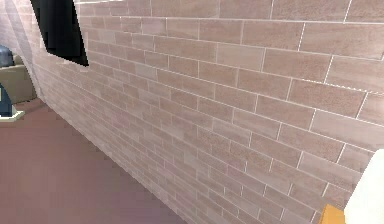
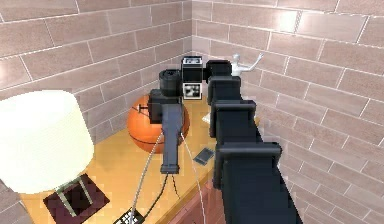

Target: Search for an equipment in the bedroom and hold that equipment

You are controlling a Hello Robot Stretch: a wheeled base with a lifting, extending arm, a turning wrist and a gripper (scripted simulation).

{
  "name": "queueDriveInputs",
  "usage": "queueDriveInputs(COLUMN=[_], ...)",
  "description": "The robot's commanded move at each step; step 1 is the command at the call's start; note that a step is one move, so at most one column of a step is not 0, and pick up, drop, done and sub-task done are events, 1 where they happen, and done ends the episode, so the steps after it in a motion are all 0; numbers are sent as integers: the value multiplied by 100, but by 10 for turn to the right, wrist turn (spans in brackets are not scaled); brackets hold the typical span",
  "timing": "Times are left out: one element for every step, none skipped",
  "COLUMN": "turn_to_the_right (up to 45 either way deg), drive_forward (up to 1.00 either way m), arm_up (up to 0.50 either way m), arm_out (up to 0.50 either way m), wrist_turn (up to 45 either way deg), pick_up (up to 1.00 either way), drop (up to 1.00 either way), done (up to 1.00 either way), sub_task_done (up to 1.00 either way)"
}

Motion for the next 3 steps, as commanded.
queueDriveInputs(turn_to_the_right=[0,0,0], drive_forward=[0,0,0], arm_up=[0,0,0], arm_out=[0,0,0], wrist_turn=[450,450,450], pick_up=[0,0,0], drop=[0,0,0], done=[0,0,0], sub_task_done=[0,0,0])
